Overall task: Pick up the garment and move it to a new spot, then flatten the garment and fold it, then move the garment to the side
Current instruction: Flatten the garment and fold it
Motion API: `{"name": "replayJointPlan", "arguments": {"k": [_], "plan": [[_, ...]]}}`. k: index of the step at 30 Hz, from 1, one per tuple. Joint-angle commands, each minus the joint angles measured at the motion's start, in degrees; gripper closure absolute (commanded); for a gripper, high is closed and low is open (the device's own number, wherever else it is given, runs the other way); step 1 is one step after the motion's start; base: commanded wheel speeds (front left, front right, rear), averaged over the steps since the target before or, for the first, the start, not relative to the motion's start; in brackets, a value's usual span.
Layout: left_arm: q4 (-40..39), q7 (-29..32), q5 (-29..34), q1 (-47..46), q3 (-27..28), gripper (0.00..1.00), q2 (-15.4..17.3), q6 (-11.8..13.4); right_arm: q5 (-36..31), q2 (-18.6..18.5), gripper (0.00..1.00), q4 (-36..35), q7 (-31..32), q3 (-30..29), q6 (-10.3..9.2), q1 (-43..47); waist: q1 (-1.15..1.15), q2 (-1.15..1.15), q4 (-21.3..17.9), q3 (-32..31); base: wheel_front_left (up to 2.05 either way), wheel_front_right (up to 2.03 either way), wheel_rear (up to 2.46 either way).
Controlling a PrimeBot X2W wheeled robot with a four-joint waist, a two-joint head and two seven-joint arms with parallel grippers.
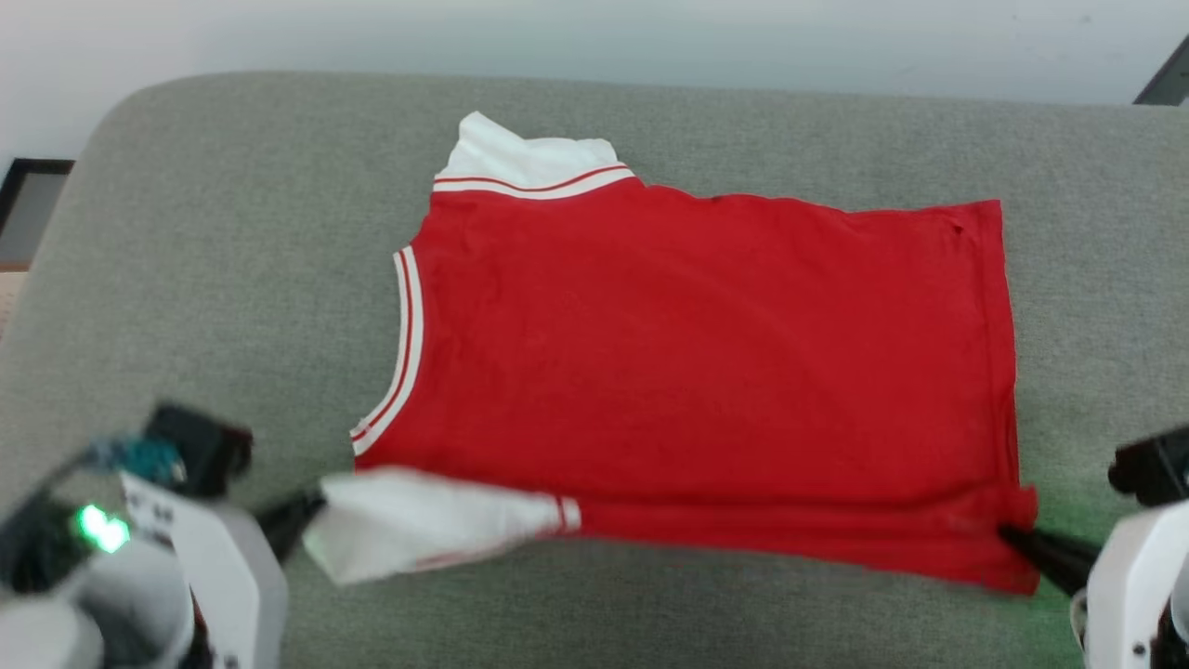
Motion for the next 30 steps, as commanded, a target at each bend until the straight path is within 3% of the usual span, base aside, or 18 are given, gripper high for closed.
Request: {"name": "replayJointPlan", "arguments": {"k": [1, 7, 16, 22, 27, 29, 30], "plan": [[0.8, 0.7, 1.0, -1.7, 0.6, 1.0, -0.4, -0.9, -0.9, 0.8, 1.0, -0.1, 0.2, -0.4, -0.09, -1.3, 0.0, 0.0, -0.5, 0.4, 0.0, 0.0, 0.0], [10.4, 5.1, 5.6, -12.1, 2.4, 1.0, -5.3, -8.4, -5.9, 5.0, 1.0, 3.3, -0.1, -0.3, -0.09, -9.8, 0.0, 0.0, -2.0, 1.9, 0.0, 0.0, 0.0], [33.9, 8.7, 7.4, -22.0, -0.1, 1.0, -19.8, -19.9, -9.4, 8.3, 1.0, 14.7, -1.9, 5.6, -0.09, -21.5, 0.0, 0.0, -3.6, 4.4, 0.0, 0.0, 0.0], [47.8, 11.2, 6.6, -23.9, -2.7, 1.0, -27.0, -24.5, -8.6, 9.7, 1.0, 21.3, -3.7, 10.6, -0.09, -26.1, 0.0, 0.0, -4.4, 4.9, 0.0, 0.0, 0.0], [57.2, 14.2, 4.5, -24.4, -3.6, 0.98, -31.2, -26.5, -7.3, 10.0, 1.0, 24.9, -4.7, 13.5, -0.09, -28.1, 0.0, 0.0, -4.7, 4.9, 0.0, 0.0, 0.0], [60.2, 15.3, 3.8, -24.8, -3.7, 0.63, -32.5, -26.9, -6.5, 10.3, 1.0, 26.1, -4.7, 14.3, -0.09, -28.8, 0.0, 0.0, -4.6, 4.7, 0.0, 0.0, 0.0], [61.4, 15.6, 3.9, -25.1, -3.8, 0.25, -33.0, -27.1, -6.2, 10.3, 1.0, 26.4, -5.0, 14.5, -0.09, -29.3, 0.0, 0.0, -4.6, 4.6, 0.0, 0.0, 0.0]]}}
